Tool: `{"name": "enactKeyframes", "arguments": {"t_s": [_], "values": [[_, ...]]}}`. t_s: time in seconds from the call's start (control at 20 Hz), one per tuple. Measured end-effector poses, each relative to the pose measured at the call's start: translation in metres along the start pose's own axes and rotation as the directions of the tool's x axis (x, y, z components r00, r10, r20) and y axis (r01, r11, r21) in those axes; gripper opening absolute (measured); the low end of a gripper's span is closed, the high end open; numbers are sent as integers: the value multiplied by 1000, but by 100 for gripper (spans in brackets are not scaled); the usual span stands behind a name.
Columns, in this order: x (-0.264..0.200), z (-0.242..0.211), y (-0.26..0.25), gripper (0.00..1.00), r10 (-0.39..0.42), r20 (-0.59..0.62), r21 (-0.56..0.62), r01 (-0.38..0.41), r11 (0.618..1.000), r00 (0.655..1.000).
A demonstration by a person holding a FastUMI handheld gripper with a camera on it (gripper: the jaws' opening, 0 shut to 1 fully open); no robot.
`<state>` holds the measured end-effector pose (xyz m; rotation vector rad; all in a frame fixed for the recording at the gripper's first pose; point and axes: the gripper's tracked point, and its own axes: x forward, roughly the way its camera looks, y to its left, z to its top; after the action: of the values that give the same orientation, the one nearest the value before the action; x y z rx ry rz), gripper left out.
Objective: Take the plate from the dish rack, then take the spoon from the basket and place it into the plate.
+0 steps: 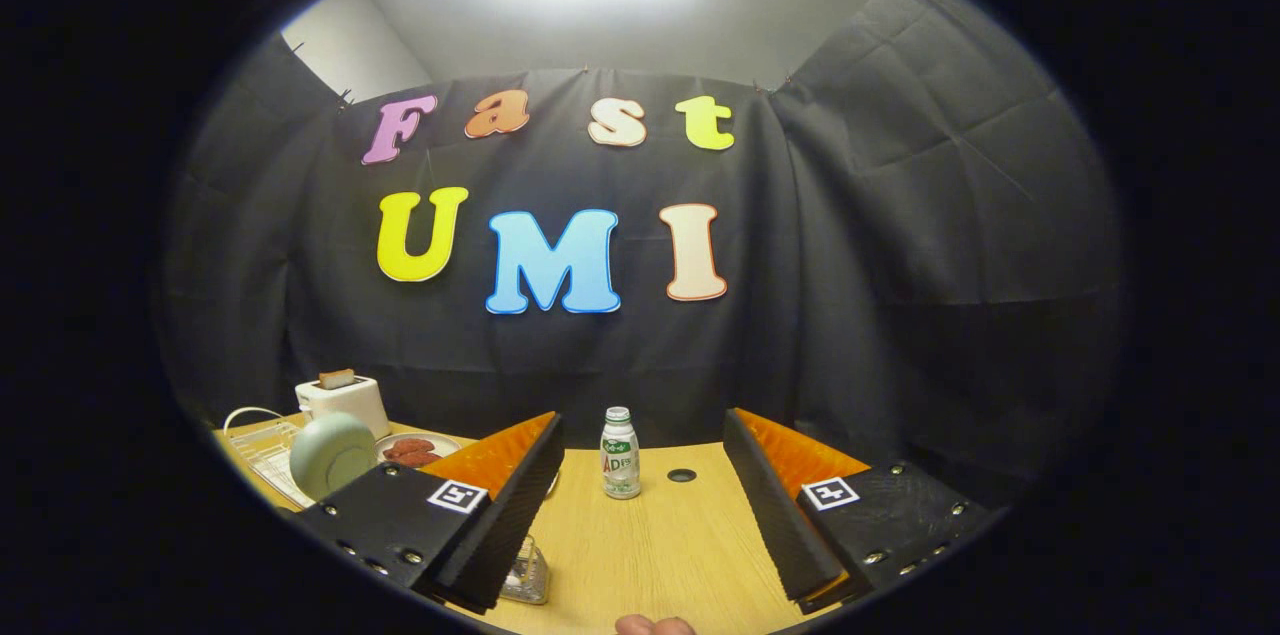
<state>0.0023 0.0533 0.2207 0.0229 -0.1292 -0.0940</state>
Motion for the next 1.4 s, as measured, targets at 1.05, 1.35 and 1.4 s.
{"name": "enactKeyframes", "arguments": {"t_s": [1.05, 1.35, 1.4], "values": [[21, 91, 140, 99, 218, -11, 95, -216, 972, 976], [42, 78, 194, 98, 272, -115, 111, -260, 959, 955], [45, 72, 202, 98, 282, -150, 108, -268, 957, 948]]}}
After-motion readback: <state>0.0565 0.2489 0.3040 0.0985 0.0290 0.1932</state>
